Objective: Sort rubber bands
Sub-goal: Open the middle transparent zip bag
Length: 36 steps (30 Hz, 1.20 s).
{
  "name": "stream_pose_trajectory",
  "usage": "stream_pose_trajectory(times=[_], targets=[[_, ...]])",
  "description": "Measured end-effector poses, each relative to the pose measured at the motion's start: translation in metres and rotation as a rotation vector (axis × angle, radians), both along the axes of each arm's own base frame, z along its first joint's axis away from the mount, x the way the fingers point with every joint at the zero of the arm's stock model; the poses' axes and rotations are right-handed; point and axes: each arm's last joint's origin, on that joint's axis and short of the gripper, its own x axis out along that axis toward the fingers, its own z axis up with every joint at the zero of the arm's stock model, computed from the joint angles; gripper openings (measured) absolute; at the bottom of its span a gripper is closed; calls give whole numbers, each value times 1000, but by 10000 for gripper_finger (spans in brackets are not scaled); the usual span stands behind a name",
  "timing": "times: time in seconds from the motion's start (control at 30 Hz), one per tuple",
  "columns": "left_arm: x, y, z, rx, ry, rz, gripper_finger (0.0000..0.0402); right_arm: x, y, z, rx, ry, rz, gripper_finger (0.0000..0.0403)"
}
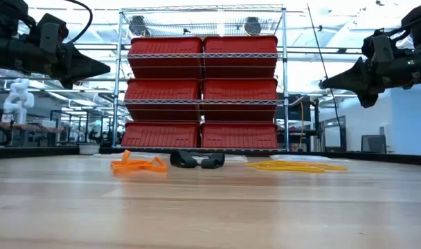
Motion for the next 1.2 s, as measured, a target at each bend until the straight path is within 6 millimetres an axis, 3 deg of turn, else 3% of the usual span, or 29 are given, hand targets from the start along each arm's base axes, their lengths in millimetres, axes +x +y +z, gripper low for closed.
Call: stream_pose_trajectory(times=[1.03,1.2], targets=[[0,0,0,0,0,0,18,0,0,0,0,0,0,0],[0,1,0,148,61,22,18,0,0,0,0,0,0,0]])
